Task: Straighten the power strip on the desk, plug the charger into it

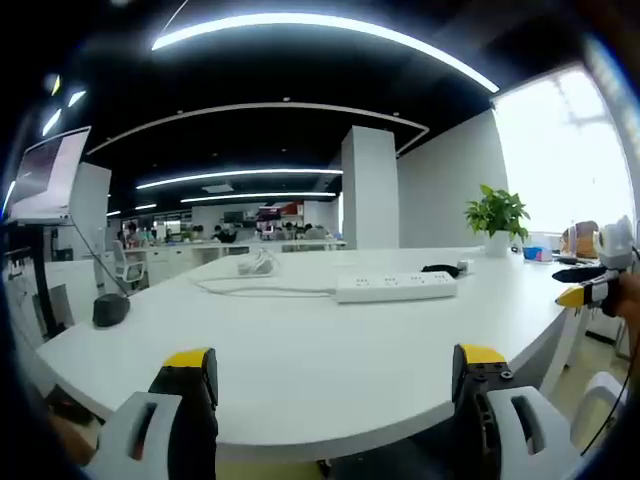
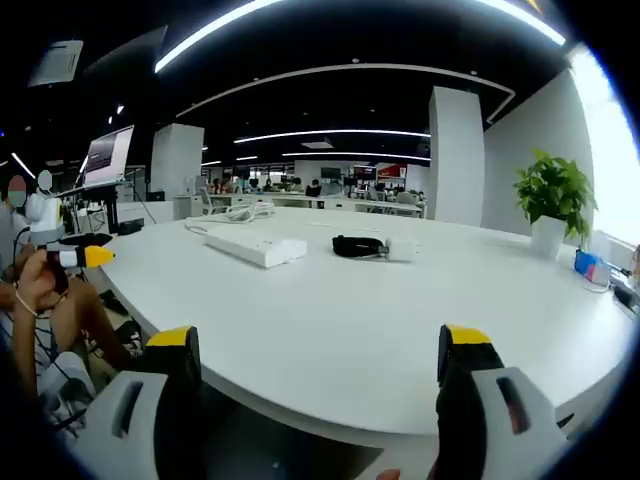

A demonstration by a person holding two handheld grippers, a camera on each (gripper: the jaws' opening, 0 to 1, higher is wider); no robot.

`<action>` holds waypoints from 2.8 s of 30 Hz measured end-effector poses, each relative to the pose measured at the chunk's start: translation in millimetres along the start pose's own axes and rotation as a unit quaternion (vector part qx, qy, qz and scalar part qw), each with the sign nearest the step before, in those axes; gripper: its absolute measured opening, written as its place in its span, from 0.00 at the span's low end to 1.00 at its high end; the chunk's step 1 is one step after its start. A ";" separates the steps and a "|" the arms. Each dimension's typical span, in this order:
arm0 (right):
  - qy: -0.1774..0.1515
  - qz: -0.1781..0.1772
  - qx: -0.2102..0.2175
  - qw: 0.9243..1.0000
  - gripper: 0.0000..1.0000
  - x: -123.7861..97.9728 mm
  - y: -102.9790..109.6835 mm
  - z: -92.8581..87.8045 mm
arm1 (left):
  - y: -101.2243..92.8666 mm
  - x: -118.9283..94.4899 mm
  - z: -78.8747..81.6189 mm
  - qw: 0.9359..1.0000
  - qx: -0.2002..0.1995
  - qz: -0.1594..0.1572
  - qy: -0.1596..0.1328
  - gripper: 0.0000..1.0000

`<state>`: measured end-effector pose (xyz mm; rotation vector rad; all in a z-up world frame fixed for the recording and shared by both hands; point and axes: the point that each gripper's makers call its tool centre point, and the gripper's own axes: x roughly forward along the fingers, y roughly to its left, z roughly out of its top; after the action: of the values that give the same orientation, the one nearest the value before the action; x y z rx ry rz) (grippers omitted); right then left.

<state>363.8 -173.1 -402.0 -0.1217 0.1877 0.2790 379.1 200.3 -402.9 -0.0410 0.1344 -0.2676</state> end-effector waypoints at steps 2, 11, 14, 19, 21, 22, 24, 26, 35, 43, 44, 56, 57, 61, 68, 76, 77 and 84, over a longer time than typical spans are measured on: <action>0.000 0.000 -0.001 1.000 0.98 -0.3 0.2 -0.2 | -0.4 -0.1 -0.6 1.000 0.001 0.000 0.001 0.99; 0.000 0.000 -0.001 1.000 0.98 -0.6 0.1 -0.4 | -0.3 -1.2 -1.6 1.000 -0.001 -0.001 0.000 0.99; -0.001 0.002 -0.001 1.000 0.98 -0.4 1.0 0.0 | -0.9 -0.5 -1.8 1.000 -0.005 -0.002 -0.001 0.99; -0.004 0.001 0.002 1.000 0.98 -0.7 1.3 0.5 | -2.9 0.8 -0.8 1.000 -0.005 -0.006 -0.003 0.99; -0.006 0.000 0.004 1.000 0.98 -1.0 1.0 0.7 | -5.5 1.3 -0.9 1.000 -0.006 -0.014 -0.002 0.99; -0.006 -0.001 0.004 1.000 0.98 -1.1 0.7 0.6 | -6.3 1.5 -0.5 1.000 -0.010 -0.017 -0.003 0.99; -0.006 -0.002 0.004 1.000 0.98 -1.4 -0.3 0.1 | -6.8 1.5 0.2 1.000 -0.011 -0.017 -0.006 0.99; -0.007 -0.005 0.005 1.000 0.97 -1.4 -1.9 0.6 | -7.2 1.6 1.4 1.000 -0.009 -0.018 -0.007 0.99; -0.015 0.014 0.002 1.000 0.96 7.5 11.4 10.2 | -13.7 11.7 7.4 1.000 -0.005 -0.025 -0.006 0.97; -0.019 0.021 -0.013 1.000 0.96 18.2 12.5 27.3 | -17.4 24.8 14.7 0.999 -0.002 -0.045 -0.001 0.95; -0.019 0.022 -0.015 0.999 0.96 20.1 12.2 29.2 | -17.3 26.5 16.4 0.999 -0.003 -0.048 0.000 0.95; -0.023 0.059 -0.055 0.996 0.97 54.2 26.3 66.4 | -23.4 63.9 51.3 0.995 0.027 -0.101 -0.006 0.96; -0.029 0.066 -0.054 0.996 0.97 58.2 28.7 70.3 | -25.4 67.6 53.6 0.994 0.032 -0.107 -0.008 0.97; -0.040 0.097 -0.050 0.993 0.97 71.2 40.5 80.6 | -26.0 84.8 60.3 0.993 0.034 -0.111 -0.020 0.98; -0.043 0.108 -0.057 0.992 0.98 94.3 48.6 90.4 | -24.6 113.8 66.1 0.992 0.020 -0.117 -0.034 0.99; -0.025 0.102 -0.039 0.994 0.99 125.5 53.9 81.8 | -32.6 141.9 76.9 0.990 0.008 -0.134 -0.045 0.99; -0.024 0.103 -0.033 0.994 0.99 129.3 54.3 81.3 | -33.1 145.9 76.1 0.990 0.013 -0.135 -0.040 0.99; -0.018 0.095 -0.036 0.995 1.00 152.7 55.7 78.5 | -37.6 165.1 58.0 0.988 0.022 -0.153 0.000 0.98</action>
<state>505.3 -68.6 -361.2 -0.1698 0.1531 0.4768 535.0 121.4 -364.2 -0.0168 0.1223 -0.5778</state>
